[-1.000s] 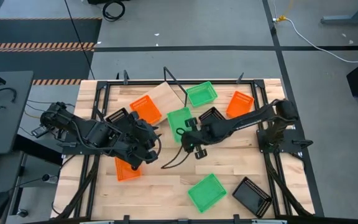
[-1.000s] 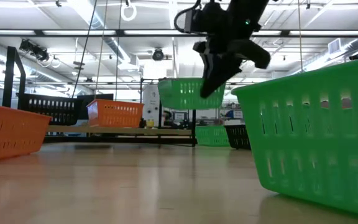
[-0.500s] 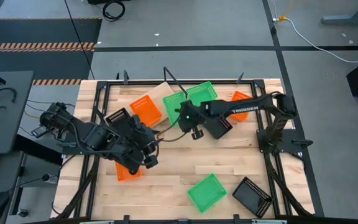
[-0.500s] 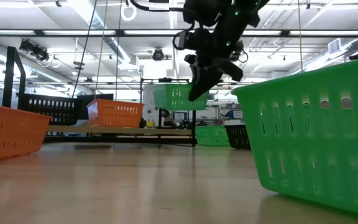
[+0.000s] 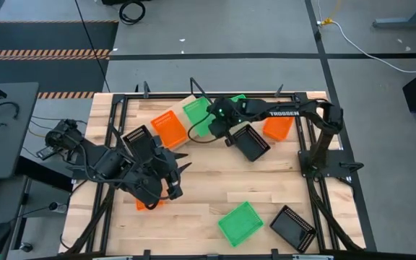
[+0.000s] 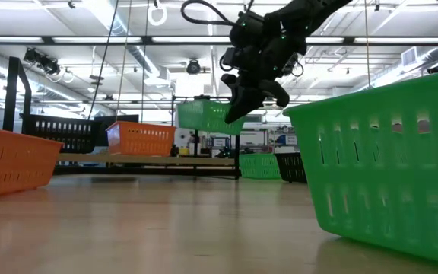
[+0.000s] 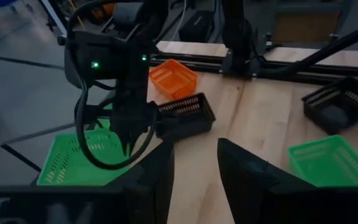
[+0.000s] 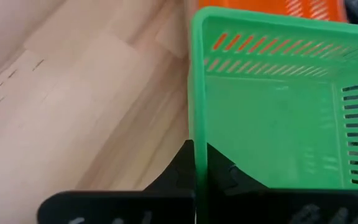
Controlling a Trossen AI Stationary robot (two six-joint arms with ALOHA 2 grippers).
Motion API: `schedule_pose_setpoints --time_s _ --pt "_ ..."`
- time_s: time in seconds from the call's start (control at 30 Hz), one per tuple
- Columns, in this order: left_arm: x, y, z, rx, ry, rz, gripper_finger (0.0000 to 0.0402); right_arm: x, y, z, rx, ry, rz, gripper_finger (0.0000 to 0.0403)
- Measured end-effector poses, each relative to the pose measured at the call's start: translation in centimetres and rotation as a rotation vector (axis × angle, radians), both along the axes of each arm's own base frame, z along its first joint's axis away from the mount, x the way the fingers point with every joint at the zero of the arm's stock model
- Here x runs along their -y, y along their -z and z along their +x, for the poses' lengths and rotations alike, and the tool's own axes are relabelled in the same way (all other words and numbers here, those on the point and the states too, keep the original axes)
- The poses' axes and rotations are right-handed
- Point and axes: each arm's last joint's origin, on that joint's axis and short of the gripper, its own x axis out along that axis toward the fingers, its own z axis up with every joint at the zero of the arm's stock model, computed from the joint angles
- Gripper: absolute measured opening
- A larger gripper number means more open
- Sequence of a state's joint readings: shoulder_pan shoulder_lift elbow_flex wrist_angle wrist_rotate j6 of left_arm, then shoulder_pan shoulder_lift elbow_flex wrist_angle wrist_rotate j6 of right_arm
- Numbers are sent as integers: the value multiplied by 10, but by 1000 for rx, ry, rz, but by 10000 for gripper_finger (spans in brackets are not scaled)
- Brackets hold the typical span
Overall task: Stack baskets on shelf by color
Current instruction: Put the bottom left green bin on the shelf
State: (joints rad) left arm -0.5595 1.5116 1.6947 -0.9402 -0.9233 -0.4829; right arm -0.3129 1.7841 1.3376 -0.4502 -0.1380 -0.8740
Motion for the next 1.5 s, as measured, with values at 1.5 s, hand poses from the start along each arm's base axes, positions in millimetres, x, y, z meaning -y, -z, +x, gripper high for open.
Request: schedule_pose_setpoints --time_s 1.5 --pt "-22 2 10 -58 -29 19 130 23 34 27 16 39 -13 59"
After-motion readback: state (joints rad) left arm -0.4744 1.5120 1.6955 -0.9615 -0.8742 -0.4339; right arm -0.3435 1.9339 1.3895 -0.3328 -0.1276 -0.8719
